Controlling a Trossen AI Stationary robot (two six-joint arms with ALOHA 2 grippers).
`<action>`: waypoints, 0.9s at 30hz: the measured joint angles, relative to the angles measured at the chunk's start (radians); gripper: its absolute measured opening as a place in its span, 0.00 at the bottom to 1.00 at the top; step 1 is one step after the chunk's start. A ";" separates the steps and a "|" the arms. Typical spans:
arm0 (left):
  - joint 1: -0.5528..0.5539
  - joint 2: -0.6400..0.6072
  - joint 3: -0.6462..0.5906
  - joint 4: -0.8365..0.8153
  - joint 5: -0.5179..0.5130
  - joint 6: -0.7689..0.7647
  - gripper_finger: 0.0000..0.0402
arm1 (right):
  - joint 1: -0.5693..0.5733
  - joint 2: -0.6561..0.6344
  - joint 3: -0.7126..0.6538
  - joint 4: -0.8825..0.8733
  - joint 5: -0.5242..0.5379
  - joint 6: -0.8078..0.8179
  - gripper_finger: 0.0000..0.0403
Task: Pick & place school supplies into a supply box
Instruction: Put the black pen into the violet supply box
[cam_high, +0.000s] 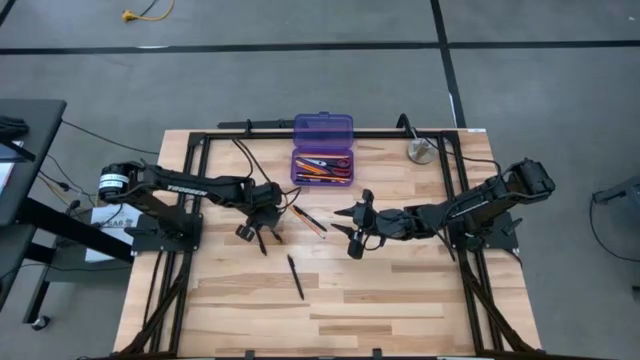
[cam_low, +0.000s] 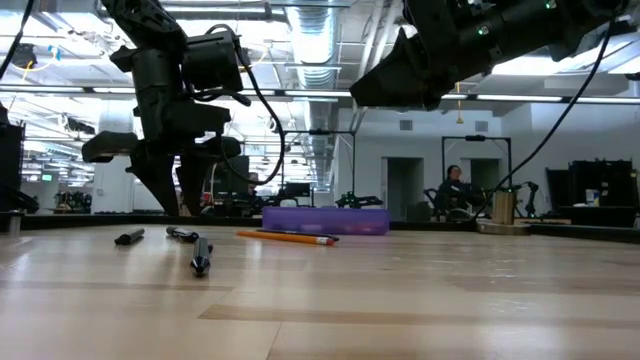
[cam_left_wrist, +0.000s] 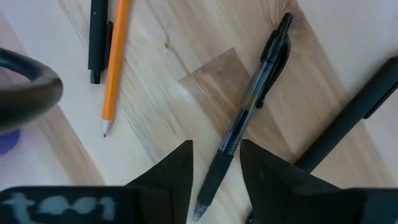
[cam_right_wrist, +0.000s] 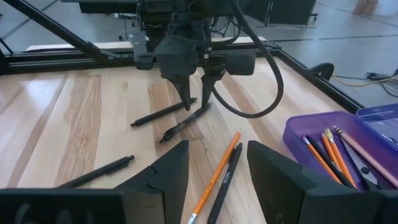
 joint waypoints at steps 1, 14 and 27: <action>-0.002 0.000 0.000 0.001 -0.008 0.013 0.32 | 0.000 0.000 0.000 0.000 0.000 0.000 0.39; -0.011 0.000 0.000 0.008 -0.039 0.067 0.46 | 0.000 0.000 0.000 -0.004 0.000 0.018 0.38; -0.013 0.058 -0.001 0.008 -0.056 0.056 0.46 | 0.000 0.000 0.000 -0.004 0.000 0.018 0.38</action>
